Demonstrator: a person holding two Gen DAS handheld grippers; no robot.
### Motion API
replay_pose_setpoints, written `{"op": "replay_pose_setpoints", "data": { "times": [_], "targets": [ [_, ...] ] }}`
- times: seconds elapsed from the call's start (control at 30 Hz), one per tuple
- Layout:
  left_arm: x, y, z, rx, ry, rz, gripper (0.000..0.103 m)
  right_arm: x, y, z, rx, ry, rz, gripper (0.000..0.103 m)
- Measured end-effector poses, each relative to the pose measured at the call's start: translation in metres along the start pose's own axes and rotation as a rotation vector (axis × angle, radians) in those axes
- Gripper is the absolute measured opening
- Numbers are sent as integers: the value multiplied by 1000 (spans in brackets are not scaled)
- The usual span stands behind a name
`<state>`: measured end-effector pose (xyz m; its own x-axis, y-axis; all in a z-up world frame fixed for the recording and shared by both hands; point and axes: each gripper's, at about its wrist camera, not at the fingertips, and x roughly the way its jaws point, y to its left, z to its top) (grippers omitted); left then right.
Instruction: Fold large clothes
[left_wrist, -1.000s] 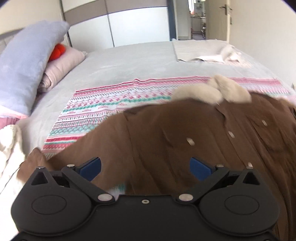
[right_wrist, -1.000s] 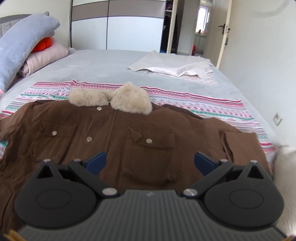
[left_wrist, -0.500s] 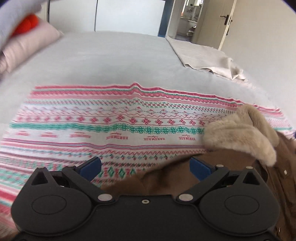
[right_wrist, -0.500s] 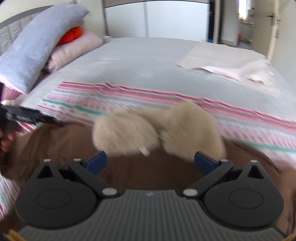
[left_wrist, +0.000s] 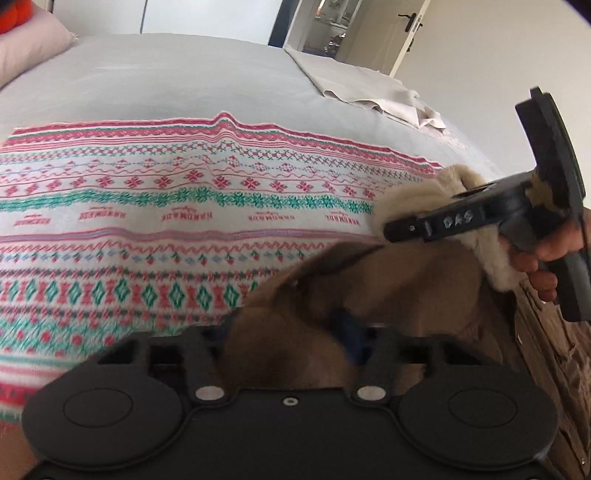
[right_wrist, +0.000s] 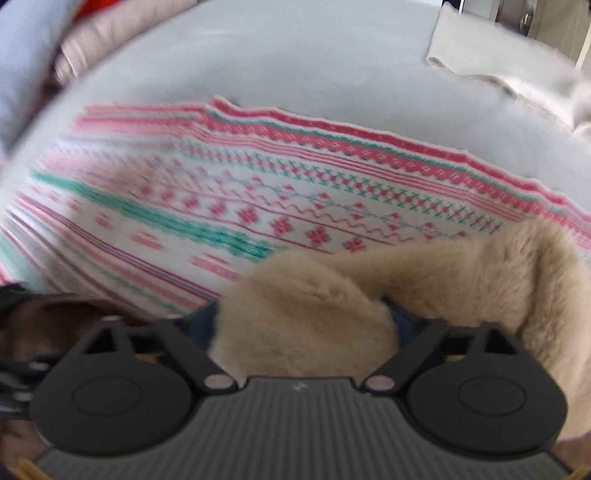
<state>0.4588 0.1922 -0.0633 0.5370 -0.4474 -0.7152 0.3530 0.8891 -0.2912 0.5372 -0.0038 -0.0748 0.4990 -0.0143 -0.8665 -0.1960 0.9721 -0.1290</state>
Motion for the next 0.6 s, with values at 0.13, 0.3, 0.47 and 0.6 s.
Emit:
{"op": "replay_pose_setpoints", "data": {
  "times": [0.13,0.3,0.47,0.6],
  "targets": [
    [-24,-11,-13,-17,-118,47,17,-37,-10,-27,18,-189,50,29],
    [-76,-33,-21,-1,-403,112,16,-95,-45,-67,145,-607,32,23],
    [-47,-42,-21,55,-399,281,27,-84,-76,-66,300,-730,67,23],
    [-14,-29,-13,13,-243,432,51,-41,-77,-46,322,-541,135,45]
  ]
}}
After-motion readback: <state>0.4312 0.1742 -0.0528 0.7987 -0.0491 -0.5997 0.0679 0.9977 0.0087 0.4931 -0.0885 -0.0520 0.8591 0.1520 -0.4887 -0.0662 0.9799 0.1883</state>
